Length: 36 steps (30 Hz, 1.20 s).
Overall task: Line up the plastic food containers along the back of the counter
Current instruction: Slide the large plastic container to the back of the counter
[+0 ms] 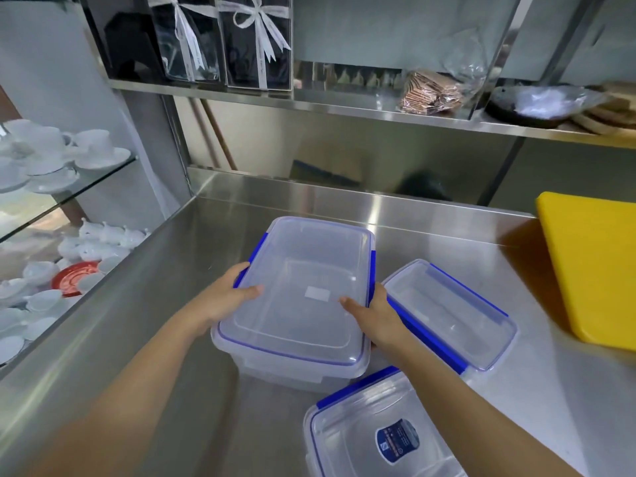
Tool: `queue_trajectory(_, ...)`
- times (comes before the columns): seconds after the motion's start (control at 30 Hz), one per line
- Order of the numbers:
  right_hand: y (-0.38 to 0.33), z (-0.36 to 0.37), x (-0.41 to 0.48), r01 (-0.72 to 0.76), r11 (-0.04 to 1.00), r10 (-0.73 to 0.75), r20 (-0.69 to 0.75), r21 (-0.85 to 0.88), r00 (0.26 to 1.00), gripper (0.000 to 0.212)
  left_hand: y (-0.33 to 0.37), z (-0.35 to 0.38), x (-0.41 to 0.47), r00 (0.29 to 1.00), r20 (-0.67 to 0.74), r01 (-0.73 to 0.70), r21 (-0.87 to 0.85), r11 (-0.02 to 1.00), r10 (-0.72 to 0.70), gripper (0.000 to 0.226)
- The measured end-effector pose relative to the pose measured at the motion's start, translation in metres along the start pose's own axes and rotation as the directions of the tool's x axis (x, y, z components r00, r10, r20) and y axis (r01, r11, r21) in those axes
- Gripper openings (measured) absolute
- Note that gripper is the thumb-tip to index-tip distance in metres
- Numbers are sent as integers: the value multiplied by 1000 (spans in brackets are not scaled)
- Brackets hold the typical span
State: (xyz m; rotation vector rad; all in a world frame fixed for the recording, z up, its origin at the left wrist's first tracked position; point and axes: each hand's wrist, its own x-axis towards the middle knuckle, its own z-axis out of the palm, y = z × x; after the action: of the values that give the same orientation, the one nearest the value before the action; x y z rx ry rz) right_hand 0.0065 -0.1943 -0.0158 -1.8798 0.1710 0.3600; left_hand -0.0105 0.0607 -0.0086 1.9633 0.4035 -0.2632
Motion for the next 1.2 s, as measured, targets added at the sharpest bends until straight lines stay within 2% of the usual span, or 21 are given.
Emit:
queue_trajectory(0.1,-6,8,4,58,997,-53,-82,56,995,41,-8,5,0,985,-170,-49,-108,993,30,49)
queue_trajectory(0.3,-31,24,36,64,997,-62,-78,31,995,41,1,-15,19,969,-248,-84,-310,947,5,35)
queue_trajectory(0.67,-71,77,114,159,987,-159,-44,9,986,39,3,-79,109,945,-322,-124,-210,970,52,46)
queue_trajectory(1.0,-74,92,167,153,986,-155,-24,-64,988,40,-12,-87,162,940,-339,-127,-224,966,45,48)
queue_trajectory(1.1,-76,92,169,129,979,-131,-2,-157,991,44,-12,-91,163,938,-340,-100,-89,991,65,53)
queue_trajectory(1.17,-81,86,167,123,961,-118,33,-249,992,53,-6,-89,159,935,-352,2,154,988,53,50)
queue_trajectory(1.2,-85,81,164,128,947,-117,56,-295,992,58,0,-87,156,917,-393,81,349,934,68,49)
